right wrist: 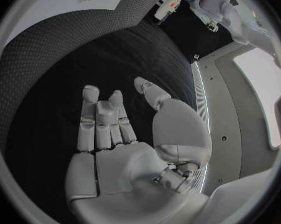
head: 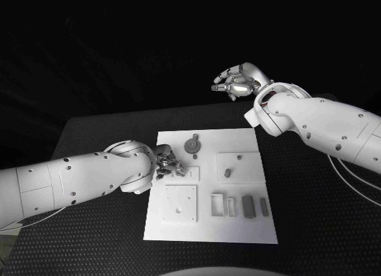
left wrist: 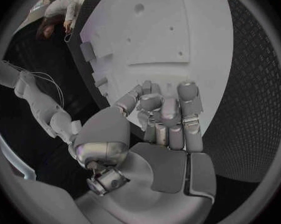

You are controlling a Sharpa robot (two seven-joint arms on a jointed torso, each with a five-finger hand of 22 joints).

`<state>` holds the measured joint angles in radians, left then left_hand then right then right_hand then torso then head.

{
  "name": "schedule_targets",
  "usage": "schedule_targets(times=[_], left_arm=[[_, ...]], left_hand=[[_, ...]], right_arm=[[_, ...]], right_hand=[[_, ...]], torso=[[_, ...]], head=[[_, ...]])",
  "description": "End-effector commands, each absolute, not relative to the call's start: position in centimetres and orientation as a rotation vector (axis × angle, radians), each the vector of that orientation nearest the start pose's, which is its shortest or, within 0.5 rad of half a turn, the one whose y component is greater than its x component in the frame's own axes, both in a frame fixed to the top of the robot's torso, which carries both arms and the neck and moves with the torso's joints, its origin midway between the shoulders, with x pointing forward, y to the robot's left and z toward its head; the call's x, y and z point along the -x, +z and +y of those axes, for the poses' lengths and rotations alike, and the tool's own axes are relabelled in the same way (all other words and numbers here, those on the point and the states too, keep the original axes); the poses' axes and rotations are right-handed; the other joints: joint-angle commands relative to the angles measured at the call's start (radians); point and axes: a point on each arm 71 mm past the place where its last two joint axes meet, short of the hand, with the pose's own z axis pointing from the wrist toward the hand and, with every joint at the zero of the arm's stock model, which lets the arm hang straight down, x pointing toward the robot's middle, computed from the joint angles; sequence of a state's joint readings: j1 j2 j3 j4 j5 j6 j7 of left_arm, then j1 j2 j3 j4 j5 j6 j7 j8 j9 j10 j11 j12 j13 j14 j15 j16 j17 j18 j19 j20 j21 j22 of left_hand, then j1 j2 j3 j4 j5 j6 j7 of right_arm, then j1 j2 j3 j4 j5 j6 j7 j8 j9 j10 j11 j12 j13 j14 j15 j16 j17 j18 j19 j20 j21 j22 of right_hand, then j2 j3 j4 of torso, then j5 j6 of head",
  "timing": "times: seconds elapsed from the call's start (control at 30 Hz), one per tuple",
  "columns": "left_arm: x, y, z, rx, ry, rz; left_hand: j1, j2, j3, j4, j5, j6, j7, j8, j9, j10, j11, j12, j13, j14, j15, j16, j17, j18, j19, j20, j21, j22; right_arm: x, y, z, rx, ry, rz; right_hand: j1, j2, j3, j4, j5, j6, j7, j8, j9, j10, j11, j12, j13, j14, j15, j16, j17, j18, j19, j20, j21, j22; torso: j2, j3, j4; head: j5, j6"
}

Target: Assemble the parts on the task board

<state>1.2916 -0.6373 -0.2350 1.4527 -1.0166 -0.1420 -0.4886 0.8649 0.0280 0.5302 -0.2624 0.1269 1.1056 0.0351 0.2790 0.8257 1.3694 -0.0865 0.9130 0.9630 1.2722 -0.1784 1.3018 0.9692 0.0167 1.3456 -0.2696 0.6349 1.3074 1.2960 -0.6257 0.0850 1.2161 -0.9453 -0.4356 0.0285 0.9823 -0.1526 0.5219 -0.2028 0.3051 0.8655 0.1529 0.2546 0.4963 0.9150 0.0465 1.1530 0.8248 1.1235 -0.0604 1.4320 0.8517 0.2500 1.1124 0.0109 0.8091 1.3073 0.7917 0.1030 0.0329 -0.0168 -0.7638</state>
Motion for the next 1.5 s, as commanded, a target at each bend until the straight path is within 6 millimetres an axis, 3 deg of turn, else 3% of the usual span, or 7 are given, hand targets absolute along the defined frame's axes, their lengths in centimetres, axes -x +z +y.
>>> schedule_targets(times=[0.03, 0.67, 1.0, 1.5], left_arm=[[-47.95, -24.54, 14.51, 0.177, -0.459, 2.226], [-47.75, -24.63, 14.19, 0.189, -0.475, 2.249], [-47.78, -24.10, 13.80, 0.182, -0.493, 2.166], [-47.74, -23.94, 14.64, 0.220, -0.496, 2.121]], left_hand=[[0.031, 0.024, 0.004, -0.002, 0.004, 0.134, -0.037, 0.000, 0.008, -0.033, -0.024, 0.006, -0.001, -0.038, -0.032, 0.005, -0.002, 0.030, 0.003, -0.001, 0.002, 0.020], [0.016, 0.042, -0.001, 0.010, 0.006, 0.137, -0.036, -0.002, 0.009, -0.032, -0.024, 0.008, -0.004, -0.038, -0.030, 0.010, -0.006, 0.025, 0.002, 0.002, 0.004, 0.020], [0.015, 0.053, -0.001, 0.010, 0.002, 0.138, -0.037, -0.003, 0.010, -0.031, -0.024, 0.009, -0.007, -0.038, -0.030, 0.012, -0.008, 0.026, 0.003, 0.001, 0.005, 0.021], [0.020, 0.058, 0.004, 0.000, 0.015, 0.141, -0.038, -0.004, 0.012, -0.027, -0.026, 0.010, -0.011, -0.034, -0.032, 0.015, -0.013, 0.025, 0.006, 0.001, 0.008, 0.021]], right_arm=[[-56.78, -10.31, -18.81, -0.359, 0.921, 1.422], [-56.77, -10.42, -18.85, -0.361, 0.921, 1.424], [-56.76, -10.43, -18.89, -0.363, 0.921, 1.424], [-56.74, -10.55, -19.05, -0.366, 0.920, 1.425]], right_hand=[[-0.009, 0.006, 0.002, -0.005, 0.004, -0.003, 0.007, -0.007, -0.001, -0.006, 0.002, 0.005, 0.000, -0.008, 0.000, -0.003, 0.001, 0.012, -0.008, 0.001, -0.007, 0.019], [-0.010, 0.007, 0.003, -0.004, 0.004, -0.003, 0.007, -0.007, -0.002, -0.006, 0.002, 0.006, 0.000, -0.009, 0.000, -0.003, 0.001, 0.012, -0.008, 0.001, -0.007, 0.019], [-0.011, 0.007, 0.003, -0.004, 0.004, -0.003, 0.008, -0.007, -0.002, -0.006, 0.002, 0.006, 0.000, -0.009, 0.000, -0.003, 0.001, 0.012, -0.008, 0.001, -0.007, 0.019], [-0.013, 0.007, 0.003, -0.003, 0.004, -0.004, 0.008, -0.007, -0.002, -0.007, 0.002, 0.006, 0.000, -0.009, 0.001, -0.003, 0.002, 0.012, -0.008, 0.001, -0.007, 0.019]], torso=[[0.000, 0.0007, 0.0004], [-0.001, 0.0011, -0.0011], [0.000, 0.0007, -0.0011], [0.000, 0.0001, -0.0008]], head=[[0.001, -0.003], [0.003, -0.006], [0.002, -0.004], [0.001, -0.005]])
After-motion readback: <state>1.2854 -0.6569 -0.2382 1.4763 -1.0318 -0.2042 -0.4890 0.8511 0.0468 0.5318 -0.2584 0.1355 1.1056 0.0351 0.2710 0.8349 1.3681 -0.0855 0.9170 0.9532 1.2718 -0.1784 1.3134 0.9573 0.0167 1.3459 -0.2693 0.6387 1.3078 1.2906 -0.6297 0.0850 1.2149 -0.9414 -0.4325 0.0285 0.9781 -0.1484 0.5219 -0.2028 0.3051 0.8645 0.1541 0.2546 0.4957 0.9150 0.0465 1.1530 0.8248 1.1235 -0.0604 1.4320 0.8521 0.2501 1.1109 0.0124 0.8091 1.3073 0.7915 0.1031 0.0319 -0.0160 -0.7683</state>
